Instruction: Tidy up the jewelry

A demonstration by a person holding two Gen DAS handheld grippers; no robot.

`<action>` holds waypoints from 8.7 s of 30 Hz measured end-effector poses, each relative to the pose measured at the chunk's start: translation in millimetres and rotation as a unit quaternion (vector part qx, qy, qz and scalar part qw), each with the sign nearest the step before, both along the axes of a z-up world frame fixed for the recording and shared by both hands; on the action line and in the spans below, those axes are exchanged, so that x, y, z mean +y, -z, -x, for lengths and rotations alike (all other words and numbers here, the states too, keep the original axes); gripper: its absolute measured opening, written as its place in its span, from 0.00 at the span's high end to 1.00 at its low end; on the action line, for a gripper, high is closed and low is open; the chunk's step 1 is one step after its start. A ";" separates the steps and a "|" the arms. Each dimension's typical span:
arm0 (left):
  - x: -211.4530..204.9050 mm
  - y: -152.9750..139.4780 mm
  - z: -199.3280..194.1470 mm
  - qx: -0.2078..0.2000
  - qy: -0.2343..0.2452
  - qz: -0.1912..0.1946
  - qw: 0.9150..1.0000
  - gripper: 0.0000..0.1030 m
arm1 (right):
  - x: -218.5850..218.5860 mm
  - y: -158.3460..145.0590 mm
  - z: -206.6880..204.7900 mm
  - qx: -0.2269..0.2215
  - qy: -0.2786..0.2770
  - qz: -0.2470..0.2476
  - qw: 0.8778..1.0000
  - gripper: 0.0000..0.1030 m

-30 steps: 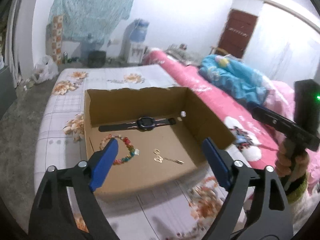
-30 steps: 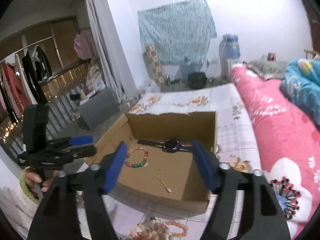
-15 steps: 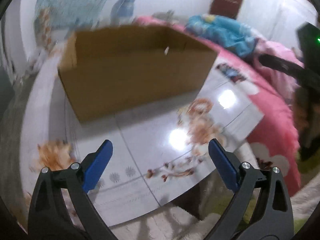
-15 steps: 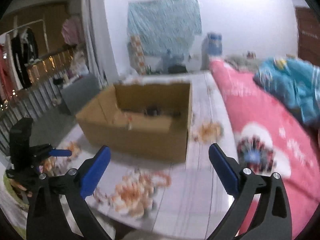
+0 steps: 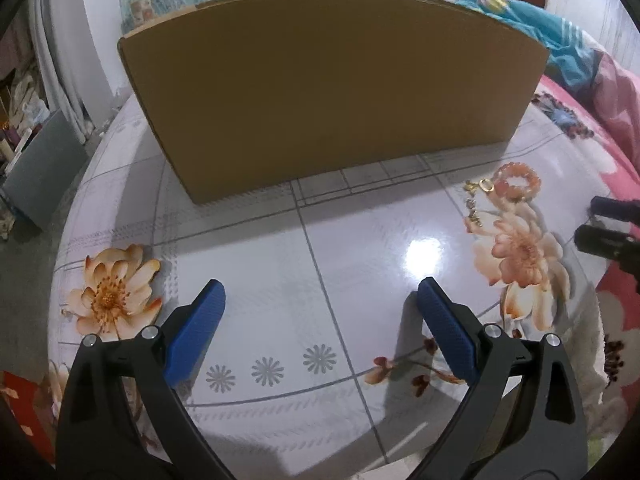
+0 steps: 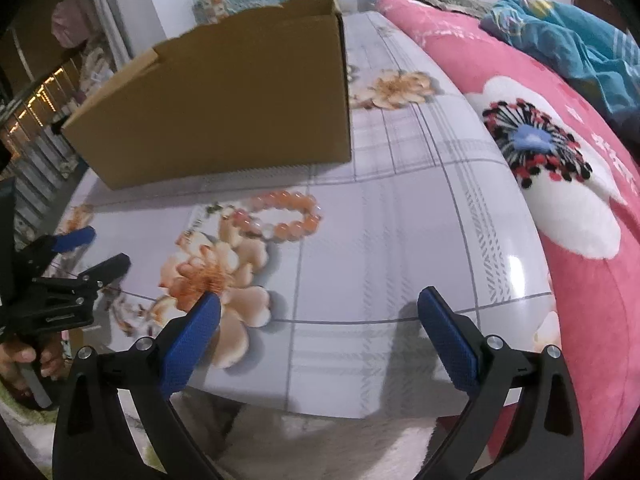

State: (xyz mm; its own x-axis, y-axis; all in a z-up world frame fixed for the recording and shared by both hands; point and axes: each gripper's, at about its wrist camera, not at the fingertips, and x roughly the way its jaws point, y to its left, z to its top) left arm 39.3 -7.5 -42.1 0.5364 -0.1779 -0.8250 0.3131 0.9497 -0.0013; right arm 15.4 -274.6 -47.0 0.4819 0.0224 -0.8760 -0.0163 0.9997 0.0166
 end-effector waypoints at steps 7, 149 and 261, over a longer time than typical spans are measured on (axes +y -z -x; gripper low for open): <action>-4.4 0.9 -3.6 -0.020 -0.016 0.005 1.000 0.08 | 5.3 3.9 -4.0 0.003 -0.005 0.019 1.000 0.06; -32.1 -7.5 -24.9 -0.007 0.113 0.035 0.993 0.98 | 60.9 13.4 -48.9 -0.027 -0.150 -0.087 0.985 0.71; -13.5 -152.4 -33.7 -0.088 0.166 0.139 0.972 0.81 | -2.7 -140.1 -51.1 -0.179 -0.150 -0.096 0.968 0.74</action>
State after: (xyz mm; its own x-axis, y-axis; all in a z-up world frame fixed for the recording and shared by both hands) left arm 73.0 -21.0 110.3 0.5397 -0.5688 -0.6207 0.6213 0.7666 -0.1623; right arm 66.4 -277.3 93.1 0.6997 0.3542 -0.6204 -0.3449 0.9280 0.1408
